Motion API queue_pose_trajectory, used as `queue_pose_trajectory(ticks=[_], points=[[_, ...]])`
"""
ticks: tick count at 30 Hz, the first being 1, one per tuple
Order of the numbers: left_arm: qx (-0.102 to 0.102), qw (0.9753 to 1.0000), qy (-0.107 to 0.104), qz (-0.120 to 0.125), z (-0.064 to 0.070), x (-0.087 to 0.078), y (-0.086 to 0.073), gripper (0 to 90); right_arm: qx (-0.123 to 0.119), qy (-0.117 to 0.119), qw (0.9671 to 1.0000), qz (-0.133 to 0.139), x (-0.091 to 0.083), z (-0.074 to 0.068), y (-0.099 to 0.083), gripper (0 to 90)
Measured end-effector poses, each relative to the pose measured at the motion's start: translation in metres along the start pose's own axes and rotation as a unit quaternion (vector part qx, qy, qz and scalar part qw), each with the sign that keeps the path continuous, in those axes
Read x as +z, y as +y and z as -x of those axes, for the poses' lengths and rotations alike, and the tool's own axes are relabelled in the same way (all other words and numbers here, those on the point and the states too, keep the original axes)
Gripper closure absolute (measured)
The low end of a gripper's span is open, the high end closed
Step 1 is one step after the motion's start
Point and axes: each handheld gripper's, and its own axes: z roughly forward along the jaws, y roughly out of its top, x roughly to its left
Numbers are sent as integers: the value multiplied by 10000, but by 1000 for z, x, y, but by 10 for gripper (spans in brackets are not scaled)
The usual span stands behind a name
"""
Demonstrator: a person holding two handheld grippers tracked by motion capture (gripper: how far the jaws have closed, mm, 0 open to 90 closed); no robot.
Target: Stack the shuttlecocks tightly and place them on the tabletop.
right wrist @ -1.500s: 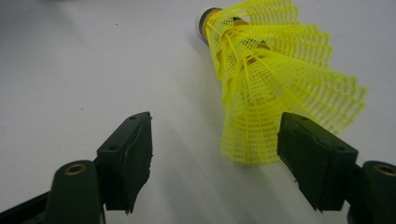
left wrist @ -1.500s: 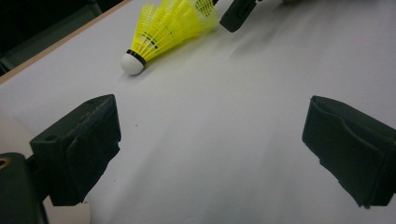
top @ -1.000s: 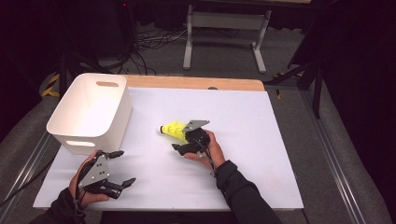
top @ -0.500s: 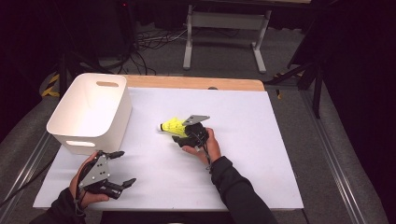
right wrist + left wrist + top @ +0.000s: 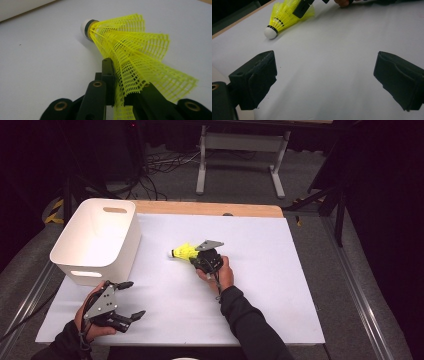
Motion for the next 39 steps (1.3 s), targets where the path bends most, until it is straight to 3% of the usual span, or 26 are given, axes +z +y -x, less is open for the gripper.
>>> queue_pose_trajectory(ticks=[14, 23, 39], points=[[0, 10000, 73, -67, 1, 3, 1, 56, -59, 1, 9999, 151, -7, 1, 3, 882], [-61, 9999, 127, -76, -1, 3, 0, 57, -176, 158, 9990, 374, -25, -1, 6, 882], [-87, 9998, 152, -107, -1, 2, -1, 59, -361, 309, 9976, 502, -40, -7, 1, 881]])
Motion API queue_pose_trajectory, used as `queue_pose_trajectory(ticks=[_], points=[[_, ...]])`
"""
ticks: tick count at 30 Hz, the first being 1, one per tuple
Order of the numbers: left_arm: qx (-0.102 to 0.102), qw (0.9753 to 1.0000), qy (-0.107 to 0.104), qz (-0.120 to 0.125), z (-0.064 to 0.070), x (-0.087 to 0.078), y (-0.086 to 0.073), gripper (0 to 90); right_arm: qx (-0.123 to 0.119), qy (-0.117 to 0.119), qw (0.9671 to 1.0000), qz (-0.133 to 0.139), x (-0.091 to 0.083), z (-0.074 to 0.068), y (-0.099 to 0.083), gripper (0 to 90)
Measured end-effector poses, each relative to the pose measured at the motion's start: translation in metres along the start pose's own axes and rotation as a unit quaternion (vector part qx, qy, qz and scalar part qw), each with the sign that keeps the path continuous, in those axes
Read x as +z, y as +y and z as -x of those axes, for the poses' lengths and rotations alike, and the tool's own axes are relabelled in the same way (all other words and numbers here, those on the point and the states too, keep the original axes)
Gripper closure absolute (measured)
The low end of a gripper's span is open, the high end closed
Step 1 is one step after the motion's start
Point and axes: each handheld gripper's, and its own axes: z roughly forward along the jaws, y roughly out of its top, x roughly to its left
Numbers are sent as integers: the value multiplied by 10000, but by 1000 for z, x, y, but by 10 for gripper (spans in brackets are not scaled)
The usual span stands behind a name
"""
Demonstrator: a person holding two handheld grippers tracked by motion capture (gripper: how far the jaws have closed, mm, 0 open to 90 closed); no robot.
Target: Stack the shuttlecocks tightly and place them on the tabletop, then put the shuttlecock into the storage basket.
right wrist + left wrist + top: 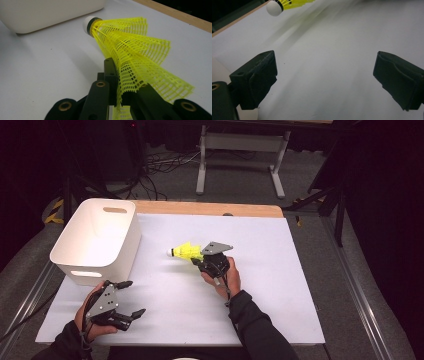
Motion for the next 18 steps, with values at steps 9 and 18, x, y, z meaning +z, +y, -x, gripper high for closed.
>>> queue_pose_trajectory(ticks=[9, 18], points=[[-35, 10000, 57, -29, 0, 2, 1, 70, -63, 60, 9999, 77, -15, 1, -7, 881], [-75, 9999, 51, -82, -5, 11, 6, 75, -193, 89, 9997, 76, -28, 1, -13, 881]])
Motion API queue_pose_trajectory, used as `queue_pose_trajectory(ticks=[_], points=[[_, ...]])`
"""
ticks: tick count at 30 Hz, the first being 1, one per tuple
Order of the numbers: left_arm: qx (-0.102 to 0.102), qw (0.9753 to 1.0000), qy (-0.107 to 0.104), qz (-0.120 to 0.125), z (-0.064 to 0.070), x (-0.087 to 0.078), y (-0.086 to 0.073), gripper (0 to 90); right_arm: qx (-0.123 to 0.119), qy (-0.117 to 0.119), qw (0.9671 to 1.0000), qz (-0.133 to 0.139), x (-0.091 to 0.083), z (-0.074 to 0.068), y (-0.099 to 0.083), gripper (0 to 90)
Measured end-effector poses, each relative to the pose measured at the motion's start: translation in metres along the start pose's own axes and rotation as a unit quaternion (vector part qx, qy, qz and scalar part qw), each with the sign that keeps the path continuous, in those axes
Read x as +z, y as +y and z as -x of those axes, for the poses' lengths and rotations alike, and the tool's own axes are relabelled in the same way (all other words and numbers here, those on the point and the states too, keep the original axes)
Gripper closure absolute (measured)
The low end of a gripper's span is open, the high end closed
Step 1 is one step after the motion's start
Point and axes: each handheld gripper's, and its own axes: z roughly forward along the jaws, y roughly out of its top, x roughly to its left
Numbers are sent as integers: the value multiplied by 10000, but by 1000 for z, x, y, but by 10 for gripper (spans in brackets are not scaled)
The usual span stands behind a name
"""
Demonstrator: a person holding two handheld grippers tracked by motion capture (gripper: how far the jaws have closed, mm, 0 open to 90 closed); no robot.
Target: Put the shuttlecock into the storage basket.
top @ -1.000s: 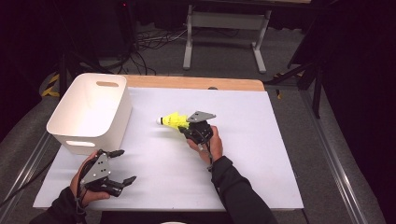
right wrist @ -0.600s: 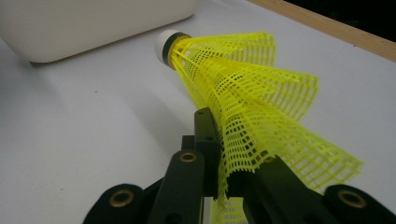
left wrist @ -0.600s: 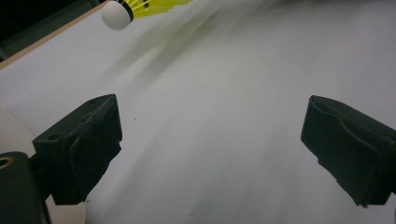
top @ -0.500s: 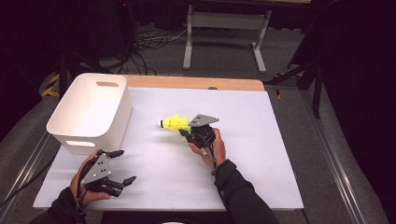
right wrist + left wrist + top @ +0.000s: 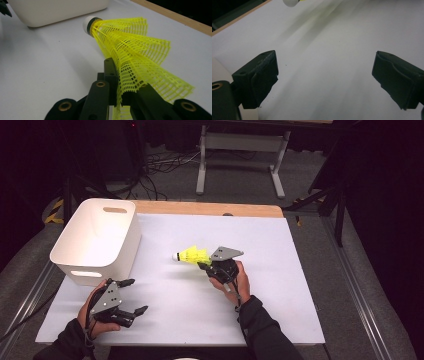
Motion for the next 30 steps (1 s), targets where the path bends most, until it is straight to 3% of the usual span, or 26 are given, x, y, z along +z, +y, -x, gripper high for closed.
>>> queue_pose_trajectory(ticks=[12, 14, 24, 30], points=[[-47, 9997, -92, -207, -4, 19, 11, 95, -209, 159, 9997, 26, -20, -5, -2, 881], [-66, 9996, -144, -244, -5, 25, 14, 94, -346, 233, 9991, 2, -23, -8, 0, 880], [89, 9994, -181, -283, -5, 41, 25, 99, -648, 372, 9972, -52, -30, -15, 5, 879], [220, 9991, -213, -281, -5, 47, 31, 116, -797, 585, 9950, -115, -29, -21, 7, 879]])
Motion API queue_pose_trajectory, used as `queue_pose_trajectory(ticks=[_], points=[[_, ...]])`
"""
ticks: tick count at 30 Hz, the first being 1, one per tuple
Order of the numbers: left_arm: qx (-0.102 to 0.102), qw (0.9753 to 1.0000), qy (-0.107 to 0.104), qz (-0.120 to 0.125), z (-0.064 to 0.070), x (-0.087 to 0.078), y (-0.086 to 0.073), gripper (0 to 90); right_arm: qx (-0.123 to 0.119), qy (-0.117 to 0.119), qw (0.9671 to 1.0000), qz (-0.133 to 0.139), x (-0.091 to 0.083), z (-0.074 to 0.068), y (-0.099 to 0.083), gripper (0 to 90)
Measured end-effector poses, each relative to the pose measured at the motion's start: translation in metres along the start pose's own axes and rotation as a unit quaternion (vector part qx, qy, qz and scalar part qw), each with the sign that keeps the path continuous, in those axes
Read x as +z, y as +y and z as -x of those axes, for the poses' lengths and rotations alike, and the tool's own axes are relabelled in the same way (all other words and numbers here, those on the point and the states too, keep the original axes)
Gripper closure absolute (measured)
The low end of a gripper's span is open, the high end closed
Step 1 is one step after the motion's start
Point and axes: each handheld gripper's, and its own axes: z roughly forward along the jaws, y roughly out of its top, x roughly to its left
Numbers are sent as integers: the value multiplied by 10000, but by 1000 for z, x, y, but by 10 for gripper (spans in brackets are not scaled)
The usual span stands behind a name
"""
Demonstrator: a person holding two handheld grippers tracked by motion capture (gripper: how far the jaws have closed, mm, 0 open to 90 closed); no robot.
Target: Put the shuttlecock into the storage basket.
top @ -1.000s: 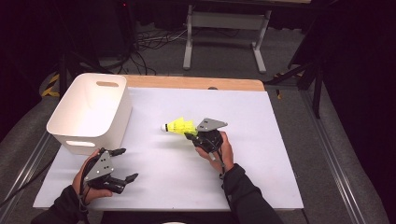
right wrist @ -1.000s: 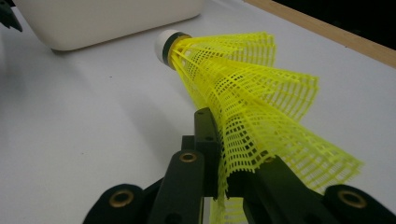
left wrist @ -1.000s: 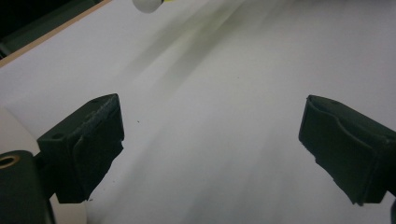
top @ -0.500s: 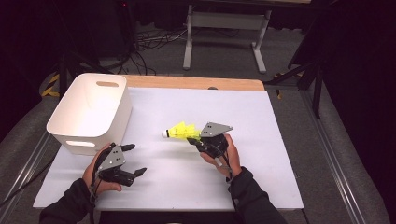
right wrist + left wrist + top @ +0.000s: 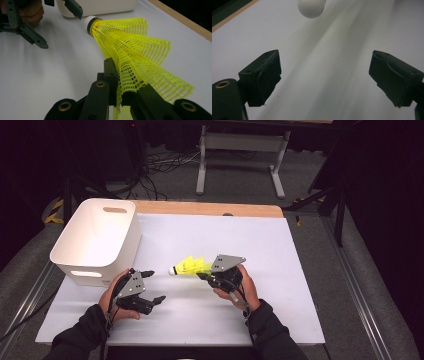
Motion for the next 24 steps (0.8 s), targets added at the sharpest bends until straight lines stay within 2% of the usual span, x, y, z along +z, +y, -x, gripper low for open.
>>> queue_pose_trajectory(ticks=[6, 11, 17, 21, 24], points=[[92, 9999, -52, -11, -2, 8, 8, 145, -225, 66, 9996, -123, 4, -9, 4, 879], [177, 9997, -175, -22, -1, 17, 14, 167, -296, 166, 9992, -201, 6, -12, 5, 878], [238, 9994, -222, -83, -1, 27, 19, 212, -413, 221, 9984, -311, 7, -15, 7, 878], [225, 9991, -364, -63, 0, 34, 23, 281, -470, 243, 9981, -324, 8, -18, 9, 878], [228, 9986, -484, -59, 2, 39, 25, 419, -468, 299, 9977, -381, 11, -19, 9, 879]])
